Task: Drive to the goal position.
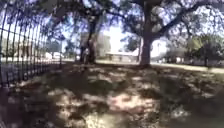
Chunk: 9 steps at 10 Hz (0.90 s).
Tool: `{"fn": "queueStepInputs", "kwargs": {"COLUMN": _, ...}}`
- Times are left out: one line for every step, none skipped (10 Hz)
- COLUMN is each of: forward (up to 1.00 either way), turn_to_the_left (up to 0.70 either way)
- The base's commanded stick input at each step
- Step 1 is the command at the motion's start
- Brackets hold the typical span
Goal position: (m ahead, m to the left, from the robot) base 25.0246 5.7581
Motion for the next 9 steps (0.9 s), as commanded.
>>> {"fn": "queueStepInputs", "kwargs": {"forward": 0.7, "turn_to_the_left": 0.0}}
{"fn": "queueStepInputs", "kwargs": {"forward": 0.7, "turn_to_the_left": 0.0}}
{"fn": "queueStepInputs", "kwargs": {"forward": 0.7, "turn_to_the_left": 0.0}}
{"fn": "queueStepInputs", "kwargs": {"forward": 0.7, "turn_to_the_left": 0.0}}
{"fn": "queueStepInputs", "kwargs": {"forward": 0.7, "turn_to_the_left": 0.0}}
{"fn": "queueStepInputs", "kwargs": {"forward": 0.7, "turn_to_the_left": 0.0}}
{"fn": "queueStepInputs", "kwargs": {"forward": 0.7, "turn_to_the_left": 0.0}}
{"fn": "queueStepInputs", "kwargs": {"forward": 0.7, "turn_to_the_left": 0.0}}
{"fn": "queueStepInputs", "kwargs": {"forward": 0.7, "turn_to_the_left": 0.0}}
